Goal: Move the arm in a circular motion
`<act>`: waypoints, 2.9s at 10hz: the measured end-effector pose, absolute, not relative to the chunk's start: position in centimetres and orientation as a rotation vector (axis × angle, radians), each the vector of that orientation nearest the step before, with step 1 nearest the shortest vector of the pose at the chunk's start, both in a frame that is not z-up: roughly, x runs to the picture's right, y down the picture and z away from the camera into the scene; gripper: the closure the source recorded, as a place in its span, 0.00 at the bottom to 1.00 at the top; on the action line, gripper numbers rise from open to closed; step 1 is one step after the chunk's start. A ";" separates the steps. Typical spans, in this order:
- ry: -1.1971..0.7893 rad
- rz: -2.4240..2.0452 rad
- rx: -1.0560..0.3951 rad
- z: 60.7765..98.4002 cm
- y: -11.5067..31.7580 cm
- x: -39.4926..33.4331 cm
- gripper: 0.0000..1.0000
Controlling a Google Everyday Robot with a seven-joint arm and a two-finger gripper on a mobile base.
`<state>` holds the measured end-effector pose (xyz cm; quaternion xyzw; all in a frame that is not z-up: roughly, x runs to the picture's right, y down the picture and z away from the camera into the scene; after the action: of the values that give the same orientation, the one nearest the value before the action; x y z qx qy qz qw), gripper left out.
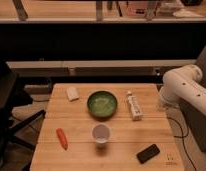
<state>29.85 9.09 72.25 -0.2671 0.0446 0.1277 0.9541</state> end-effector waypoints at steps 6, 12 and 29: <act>0.099 0.277 -0.555 73.0 8.4 29.4 0.97; 0.095 0.255 -0.565 74.9 6.5 27.5 0.97; 0.073 0.104 -0.613 73.6 7.2 18.1 0.97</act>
<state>18.14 7.16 73.63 -0.3018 0.0361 0.0511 0.9513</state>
